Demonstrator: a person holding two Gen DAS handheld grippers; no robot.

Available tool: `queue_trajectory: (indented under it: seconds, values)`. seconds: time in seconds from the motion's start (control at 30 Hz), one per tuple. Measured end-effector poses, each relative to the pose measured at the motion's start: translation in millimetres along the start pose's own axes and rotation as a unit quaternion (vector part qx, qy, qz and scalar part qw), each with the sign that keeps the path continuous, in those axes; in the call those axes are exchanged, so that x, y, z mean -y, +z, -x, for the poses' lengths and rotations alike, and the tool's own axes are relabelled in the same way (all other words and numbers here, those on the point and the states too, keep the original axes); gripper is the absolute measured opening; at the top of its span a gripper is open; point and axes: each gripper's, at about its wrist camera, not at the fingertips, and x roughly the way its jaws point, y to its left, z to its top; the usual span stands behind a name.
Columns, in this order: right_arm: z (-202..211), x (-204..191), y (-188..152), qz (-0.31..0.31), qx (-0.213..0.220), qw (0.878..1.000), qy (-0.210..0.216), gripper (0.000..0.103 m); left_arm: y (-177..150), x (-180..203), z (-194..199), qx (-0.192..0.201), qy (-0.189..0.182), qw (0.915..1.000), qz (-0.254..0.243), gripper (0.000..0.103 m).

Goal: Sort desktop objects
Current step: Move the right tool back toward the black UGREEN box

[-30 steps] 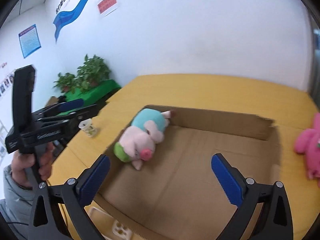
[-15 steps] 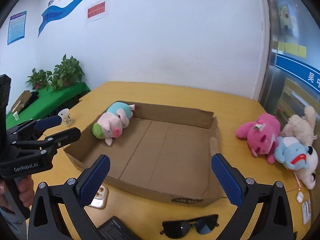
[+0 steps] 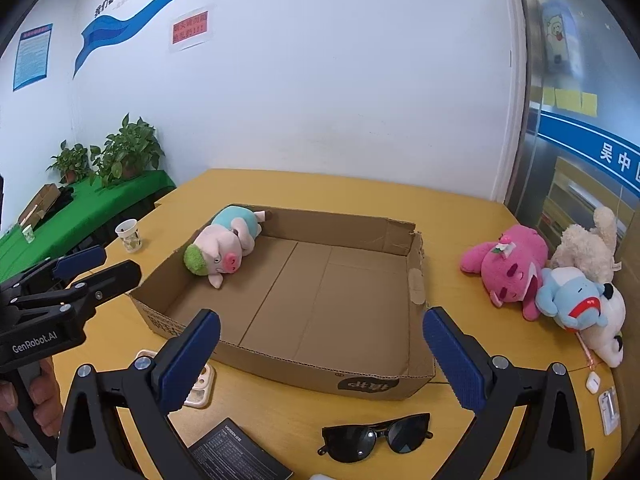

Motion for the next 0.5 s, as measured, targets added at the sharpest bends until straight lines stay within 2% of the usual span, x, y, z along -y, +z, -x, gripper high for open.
queue_trajectory:
  seconds: [0.2,0.37,0.5]
  values:
    - [-18.8,0.5,-0.9,-0.004,-0.013,1.000,-0.001,0.103,-5.6,-9.0,-10.2,-0.008,0.014,0.9998,0.007,0.078]
    - [-30.2,4.2,-6.8,0.002,-0.015,1.000,0.000,0.103,-13.1,-8.5,-18.6,-0.020,0.021,0.9996,-0.007,0.078]
    - [-31.0,10.5,-17.9,0.008,-0.022,1.000,0.004,0.103,-26.6,-6.7,-26.5,-0.051,-0.002,0.9985,-0.020,0.078]
